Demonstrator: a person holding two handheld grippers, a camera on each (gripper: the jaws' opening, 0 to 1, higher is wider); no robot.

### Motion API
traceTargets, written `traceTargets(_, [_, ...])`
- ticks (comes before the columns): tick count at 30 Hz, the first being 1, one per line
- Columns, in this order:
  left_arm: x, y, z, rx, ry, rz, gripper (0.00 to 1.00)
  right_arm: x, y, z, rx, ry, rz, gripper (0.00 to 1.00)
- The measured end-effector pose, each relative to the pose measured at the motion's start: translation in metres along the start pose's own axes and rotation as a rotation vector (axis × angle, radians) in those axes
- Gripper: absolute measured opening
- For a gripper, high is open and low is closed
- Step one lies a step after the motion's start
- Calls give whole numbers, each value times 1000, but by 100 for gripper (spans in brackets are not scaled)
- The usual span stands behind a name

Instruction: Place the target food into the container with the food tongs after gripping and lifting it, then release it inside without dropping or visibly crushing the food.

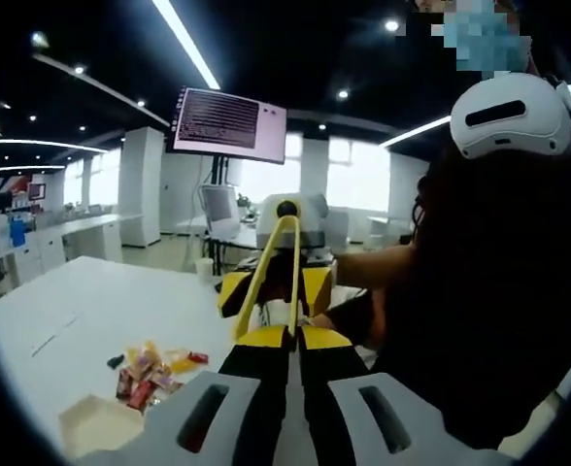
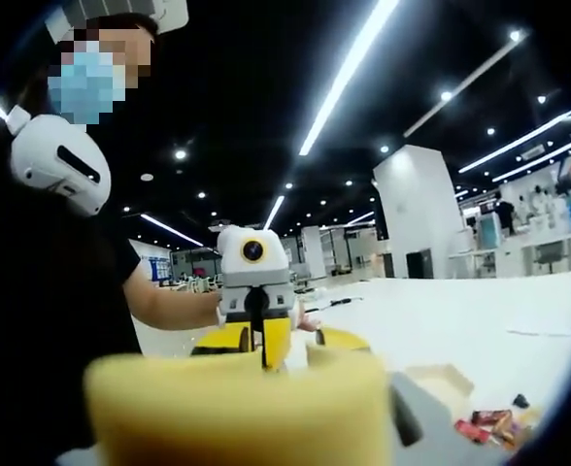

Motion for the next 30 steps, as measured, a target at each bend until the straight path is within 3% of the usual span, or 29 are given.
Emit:
traceTargets(4, [-3, 0, -1, 40, 23, -18, 0, 1, 2, -1, 17, -8, -7, 29])
traceTargets(12, [0, -4, -4, 63, 31, -34, 0, 1, 1, 2, 5, -11, -16, 27])
traceTargets(18, [-4, 6, -9, 99, 60, 18, 0, 0, 9, 4, 74, 13, -7, 31])
traceTargets(24, [-4, 5, -7, 78, 50, 35, 0, -1, 8, 5, 64, 11, -29, 32])
traceTargets(30, [-4, 6, -8, 123, 63, 21, 0, 0, 12, 4, 90, -13, -42, 28])
Point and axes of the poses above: the point that each gripper's makers call its tool centre point, and the gripper's own axes: z roughly backward along the fingers, x roughly to its left, y roughly out of its underside, the point moved 6 cm from there along z, roughly backward along the fingers, and after that the axes turned 9 degrees about -z, right-handed, at the moved point
